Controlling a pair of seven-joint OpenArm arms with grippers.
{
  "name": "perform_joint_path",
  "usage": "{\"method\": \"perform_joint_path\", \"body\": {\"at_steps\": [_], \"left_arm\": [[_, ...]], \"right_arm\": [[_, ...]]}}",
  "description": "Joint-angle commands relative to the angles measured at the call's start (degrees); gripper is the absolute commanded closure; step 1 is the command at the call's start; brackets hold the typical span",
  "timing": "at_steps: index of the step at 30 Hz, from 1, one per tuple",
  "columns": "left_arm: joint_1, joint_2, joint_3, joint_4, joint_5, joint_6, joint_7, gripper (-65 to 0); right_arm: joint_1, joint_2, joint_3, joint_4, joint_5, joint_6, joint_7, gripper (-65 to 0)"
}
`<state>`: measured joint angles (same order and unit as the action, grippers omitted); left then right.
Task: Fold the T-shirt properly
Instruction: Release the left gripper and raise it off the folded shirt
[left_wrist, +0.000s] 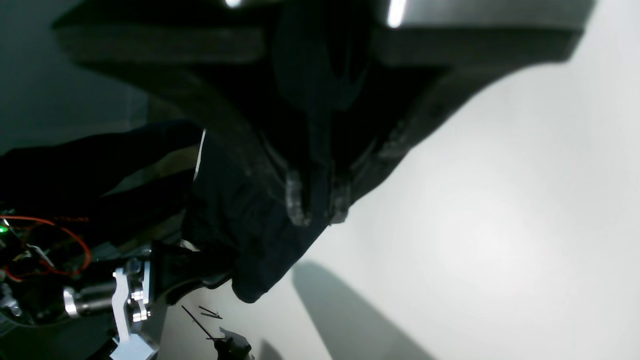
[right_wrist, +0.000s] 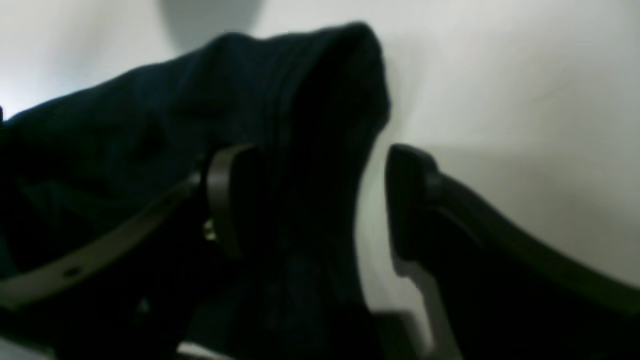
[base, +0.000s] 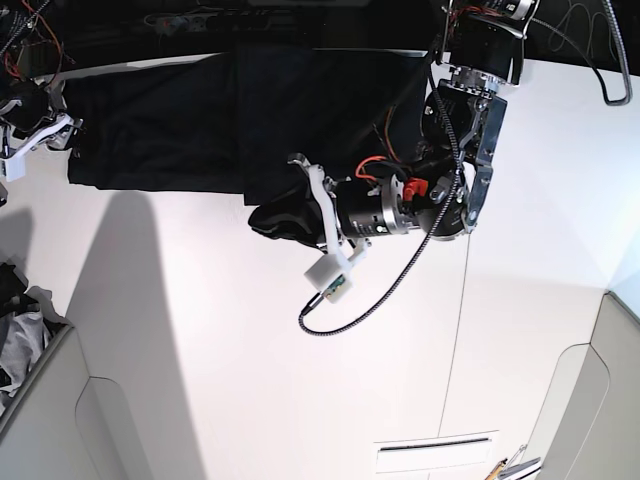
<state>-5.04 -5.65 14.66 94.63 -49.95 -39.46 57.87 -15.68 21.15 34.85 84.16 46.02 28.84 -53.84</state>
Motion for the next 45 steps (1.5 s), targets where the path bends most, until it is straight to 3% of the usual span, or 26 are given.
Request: {"method": "perform_joint_path", "body": {"at_steps": [1,5,10,12,16,23,32,34,38,45], "left_arm": [[-0.7,0.2,-0.1,1.0,-1.3,-0.5,-1.0,-9.2],[-0.3,0.2,-0.1,1.0,-1.3,-0.5,-1.0,-9.2],[-0.4,0.2,-0.1,1.0,-1.3,-0.5,-1.0,-9.2],[-0.3,0.2,-0.3,1.0,-1.3,-0.5,-1.0,-9.2],[-0.1,0.2,-3.0,1.1,-1.6,-0.5,-0.5,-9.2],[3.3,-0.3,-12.9,1.1,-4.8,-0.5,2.7,-9.2],[10.9,-0.2,-32.0,1.1,-12.0,-0.5,2.6,-9.1],[12.5,-0.3,-36.2,1.1,-11.9,-0.5,2.7,-8.2],[16.0,-1.0,-43.4,1.1,-11.7,-0.5,2.8,0.0],[22.1,-3.9,-46.2,1.1,-7.2,-0.5,2.9,0.0]], "right_arm": [[0.6,1.0,0.4,-0.8,0.2,0.1,-0.4,-39.0],[1.2,0.9,0.4,-5.2,2.1,0.2,-0.9,-38.9],[1.2,0.7,0.3,-5.5,9.7,2.3,-6.2,-37.6],[1.2,0.7,0.3,-5.5,10.6,2.5,-6.2,-29.1],[1.2,0.7,0.3,-5.5,10.6,2.5,-6.2,0.0],[1.6,0.7,0.3,-5.4,10.6,2.5,-6.2,0.0],[2.6,0.7,0.3,-0.3,13.2,3.5,-6.2,0.0],[2.6,0.7,0.3,1.9,13.2,3.5,-6.2,0.0],[2.6,0.2,0.3,7.5,13.2,3.5,-6.6,0.0],[2.4,-4.9,0.3,17.6,19.3,3.5,-10.8,0.0]]}}
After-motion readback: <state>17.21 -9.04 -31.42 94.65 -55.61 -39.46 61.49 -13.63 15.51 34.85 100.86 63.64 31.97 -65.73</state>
